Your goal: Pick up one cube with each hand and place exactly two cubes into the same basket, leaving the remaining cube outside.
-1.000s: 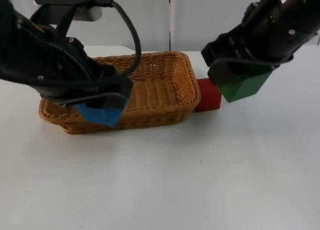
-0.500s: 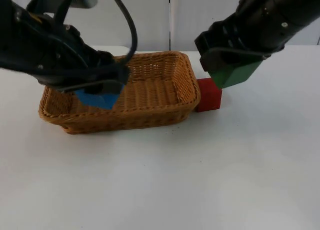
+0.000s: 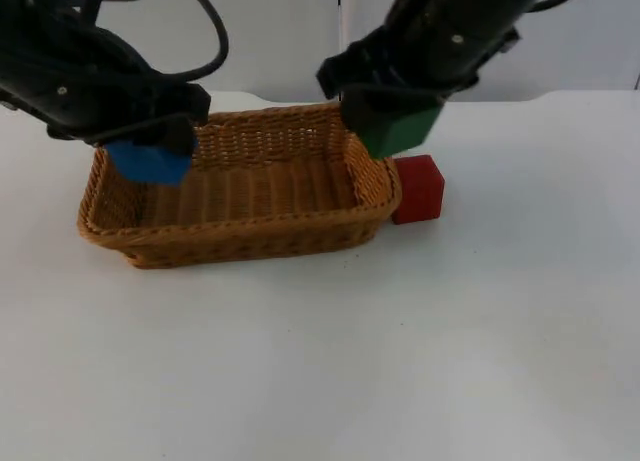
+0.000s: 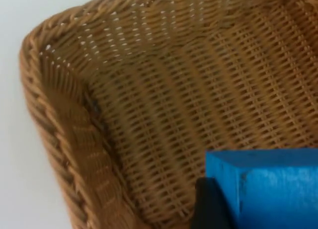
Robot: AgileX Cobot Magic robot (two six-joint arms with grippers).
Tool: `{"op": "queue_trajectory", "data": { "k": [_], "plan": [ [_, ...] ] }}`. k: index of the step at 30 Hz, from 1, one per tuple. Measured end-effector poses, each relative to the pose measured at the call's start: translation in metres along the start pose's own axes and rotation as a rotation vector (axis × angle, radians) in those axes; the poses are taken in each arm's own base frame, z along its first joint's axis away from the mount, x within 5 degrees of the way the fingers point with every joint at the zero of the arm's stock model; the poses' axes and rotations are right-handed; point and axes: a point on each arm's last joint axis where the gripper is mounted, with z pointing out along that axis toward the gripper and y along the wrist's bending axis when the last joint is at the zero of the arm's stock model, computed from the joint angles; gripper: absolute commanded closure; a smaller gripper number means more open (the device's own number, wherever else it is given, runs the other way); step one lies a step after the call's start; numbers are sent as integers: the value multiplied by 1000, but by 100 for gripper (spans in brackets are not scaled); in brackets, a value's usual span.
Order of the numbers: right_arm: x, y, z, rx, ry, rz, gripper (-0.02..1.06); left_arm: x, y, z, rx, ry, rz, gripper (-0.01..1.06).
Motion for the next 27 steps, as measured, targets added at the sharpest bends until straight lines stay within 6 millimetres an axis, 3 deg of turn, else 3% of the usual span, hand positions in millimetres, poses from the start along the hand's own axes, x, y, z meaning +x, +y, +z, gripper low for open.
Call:
{"op": "queue_trajectory", "data": {
  "k": [2, 6, 16, 27],
  "plan": [
    [-4, 0, 6, 0, -1, 0, 105, -2, 1, 5, 2, 8, 6, 105],
    [-17, 1, 38, 0, 0, 0, 105, -2, 6, 26, 0, 40, 4, 105],
    [-6, 1, 92, -2, 48, 7, 105, 2, 19, 58, -36, 49, 15, 105],
    [-1, 0, 106, -2, 40, 7, 105, 5, 22, 66, -52, 45, 22, 105]
  ]
}}
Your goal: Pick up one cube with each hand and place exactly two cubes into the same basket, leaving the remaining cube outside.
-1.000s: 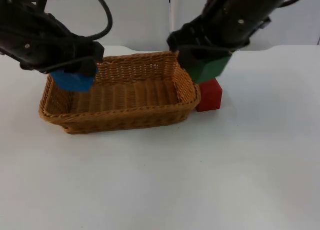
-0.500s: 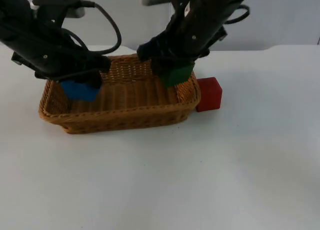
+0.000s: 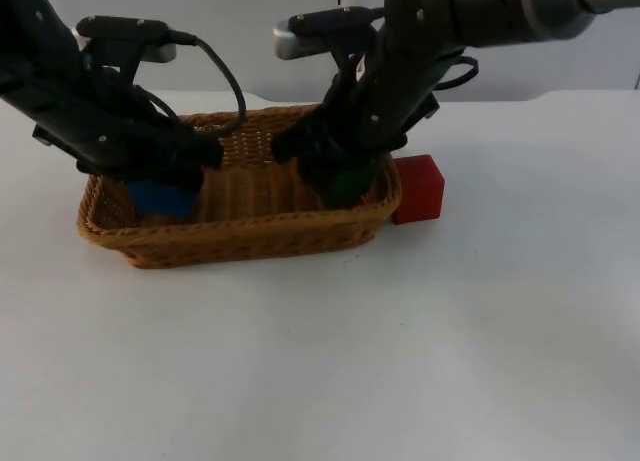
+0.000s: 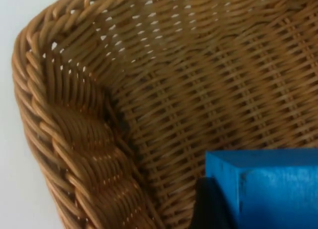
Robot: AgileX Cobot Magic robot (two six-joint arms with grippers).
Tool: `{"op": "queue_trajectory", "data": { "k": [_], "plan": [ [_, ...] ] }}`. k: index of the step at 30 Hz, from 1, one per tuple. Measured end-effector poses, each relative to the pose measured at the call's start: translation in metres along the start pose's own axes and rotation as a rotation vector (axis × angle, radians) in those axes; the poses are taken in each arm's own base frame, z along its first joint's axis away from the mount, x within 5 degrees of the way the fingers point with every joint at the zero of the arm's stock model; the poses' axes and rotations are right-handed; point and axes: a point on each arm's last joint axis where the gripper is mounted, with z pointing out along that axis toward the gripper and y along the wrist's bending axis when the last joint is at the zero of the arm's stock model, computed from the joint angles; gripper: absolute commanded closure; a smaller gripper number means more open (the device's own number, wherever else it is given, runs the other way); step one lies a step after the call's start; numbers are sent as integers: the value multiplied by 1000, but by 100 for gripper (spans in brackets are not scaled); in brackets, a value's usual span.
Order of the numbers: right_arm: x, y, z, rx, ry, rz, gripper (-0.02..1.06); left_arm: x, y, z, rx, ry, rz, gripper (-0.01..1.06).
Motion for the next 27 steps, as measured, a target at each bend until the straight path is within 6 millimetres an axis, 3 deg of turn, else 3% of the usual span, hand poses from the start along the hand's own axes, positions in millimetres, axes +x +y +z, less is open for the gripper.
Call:
{"op": "queue_trajectory", "data": {
  "k": [12, 16, 17, 19, 21, 22, 26, 27],
  "plan": [
    [5, 0, 10, 0, 1, 0, 102, 5, 1, 9, -7, 19, 14, 105],
    [5, 0, 10, 0, 0, 0, 76, 6, 1, 10, -7, 21, 16, 104],
    [5, 0, 10, 0, 0, 0, 76, 6, 1, 10, -7, 21, 16, 104],
    [5, 0, 10, 0, 0, 0, 62, 6, 1, 10, -7, 21, 17, 96],
    [5, 0, 10, 0, 0, 0, 49, 6, 1, 10, -6, 23, 17, 80],
    [5, 0, 10, 0, 0, 0, 49, 6, 1, 10, -6, 23, 17, 80],
    [4, 0, 10, 0, -6, 0, 35, 6, 1, 10, -5, 25, 17, 46],
    [4, 0, 10, 0, -8, 0, 35, 6, 1, 10, -5, 25, 17, 46]
  ]
}}
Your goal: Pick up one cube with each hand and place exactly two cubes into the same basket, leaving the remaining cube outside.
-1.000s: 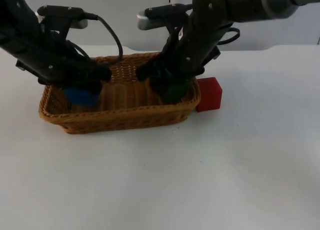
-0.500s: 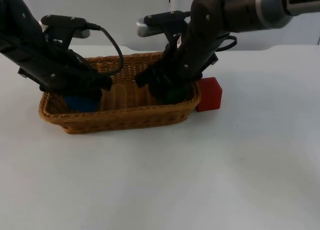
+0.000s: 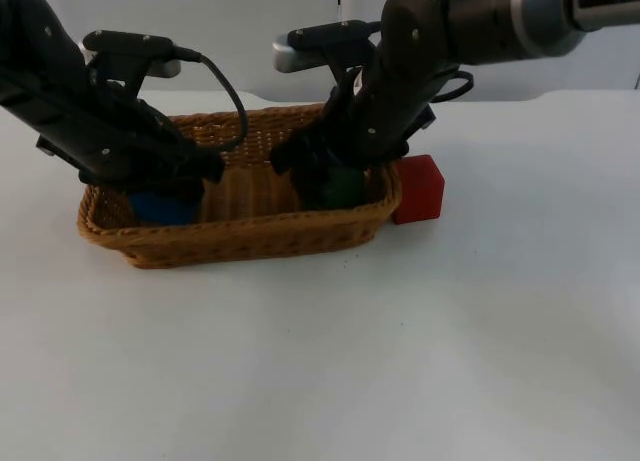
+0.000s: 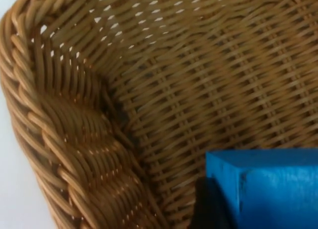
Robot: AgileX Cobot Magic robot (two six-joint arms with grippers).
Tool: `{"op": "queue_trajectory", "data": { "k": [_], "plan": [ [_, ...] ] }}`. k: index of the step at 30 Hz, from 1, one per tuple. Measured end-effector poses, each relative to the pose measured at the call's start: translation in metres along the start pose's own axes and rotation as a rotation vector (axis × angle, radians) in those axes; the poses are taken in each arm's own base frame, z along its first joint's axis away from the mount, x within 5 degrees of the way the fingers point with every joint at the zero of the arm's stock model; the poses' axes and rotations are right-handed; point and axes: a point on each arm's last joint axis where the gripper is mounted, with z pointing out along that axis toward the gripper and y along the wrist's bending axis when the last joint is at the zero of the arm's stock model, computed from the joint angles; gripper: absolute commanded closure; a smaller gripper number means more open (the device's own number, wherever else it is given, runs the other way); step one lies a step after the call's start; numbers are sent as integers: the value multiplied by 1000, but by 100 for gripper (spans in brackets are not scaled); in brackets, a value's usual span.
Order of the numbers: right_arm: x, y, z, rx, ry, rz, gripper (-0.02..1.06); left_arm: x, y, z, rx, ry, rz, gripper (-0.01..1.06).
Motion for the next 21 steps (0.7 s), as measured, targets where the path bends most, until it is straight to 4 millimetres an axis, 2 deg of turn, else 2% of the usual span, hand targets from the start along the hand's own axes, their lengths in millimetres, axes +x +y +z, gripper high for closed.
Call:
{"op": "queue_trajectory", "data": {
  "k": [1, 3, 9, 13, 14, 19, 20, 21],
  "plan": [
    [0, 0, 0, 0, 0, 0, 34, 0, 0, 0, 0, 0, 0, 37],
    [0, 0, 0, -1, 0, 2, 34, 0, 0, 0, 0, 0, 0, 29],
    [-4, 0, -5, -1, -13, 0, 34, 0, 0, -1, 0, 0, 3, 27],
    [-18, 1, -27, 1, -61, -7, 34, -7, -1, -13, 7, -21, 6, 27],
    [-18, 1, -27, 1, -61, -7, 34, -7, -1, -13, 7, -21, 6, 27],
    [-41, 1, -74, 6, -130, -17, 34, -25, -4, -50, 11, -94, 31, 27],
    [-41, 1, -74, 6, -130, -17, 34, -25, -4, -50, 11, -94, 31, 27],
    [-46, 1, -86, 10, -141, -23, 34, -29, -5, -60, 13, -116, 34, 27]
  ]
}}
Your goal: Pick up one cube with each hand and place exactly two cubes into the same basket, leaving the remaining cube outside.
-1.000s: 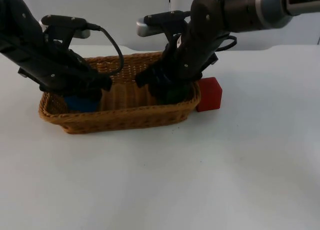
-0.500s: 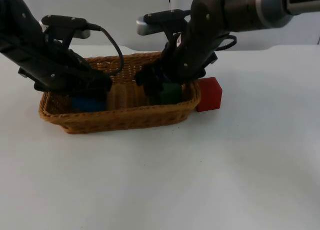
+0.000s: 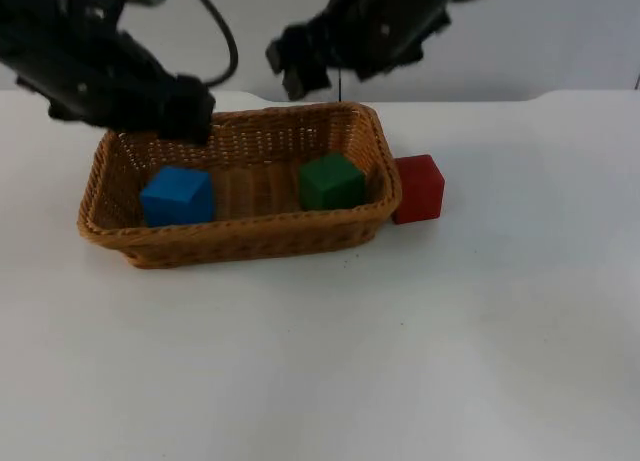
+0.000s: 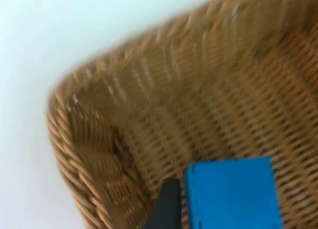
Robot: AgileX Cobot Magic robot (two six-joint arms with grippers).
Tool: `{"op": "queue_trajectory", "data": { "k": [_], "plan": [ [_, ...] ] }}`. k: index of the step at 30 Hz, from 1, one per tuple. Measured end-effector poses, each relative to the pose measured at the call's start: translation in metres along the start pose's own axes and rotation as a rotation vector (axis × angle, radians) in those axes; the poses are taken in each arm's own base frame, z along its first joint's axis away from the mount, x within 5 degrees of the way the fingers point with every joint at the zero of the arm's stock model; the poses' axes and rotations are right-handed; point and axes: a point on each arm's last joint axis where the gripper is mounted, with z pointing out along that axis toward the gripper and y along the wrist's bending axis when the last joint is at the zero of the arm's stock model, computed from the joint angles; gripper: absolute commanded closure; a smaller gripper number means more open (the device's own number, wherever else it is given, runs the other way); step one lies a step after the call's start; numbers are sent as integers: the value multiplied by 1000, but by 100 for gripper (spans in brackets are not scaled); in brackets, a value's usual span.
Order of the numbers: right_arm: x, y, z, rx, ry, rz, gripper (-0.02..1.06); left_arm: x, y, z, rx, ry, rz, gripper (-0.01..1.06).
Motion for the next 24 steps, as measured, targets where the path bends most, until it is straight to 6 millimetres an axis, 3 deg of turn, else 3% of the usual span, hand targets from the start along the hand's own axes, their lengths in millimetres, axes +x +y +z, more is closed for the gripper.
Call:
{"op": "queue_trajectory", "data": {
  "k": [4, 5, 9, 10, 14, 20, 24],
  "plan": [
    [-18, -2, -41, 19, -23, -22, 34, -21, -3, -42, 0, -101, 13, 27],
    [-18, -2, -41, 19, -23, -22, 34, -21, -3, -42, 0, -101, 13, 27],
    [-32, -3, -81, 29, -46, -29, 34, -37, -8, -87, 1, -201, 29, 27],
    [-32, -3, -81, 29, -46, -29, 34, -37, -8, -87, 1, -201, 29, 27],
    [-42, -3, -118, 31, -69, -26, 34, -46, -13, -129, 7, -279, 44, 27],
    [-45, -4, -141, 34, -67, -24, 34, -46, -19, -163, 30, -306, 61, 27],
    [-43, -3, -151, 31, -64, -21, 34, -43, -22, -172, 49, -285, 69, 27]
  ]
}}
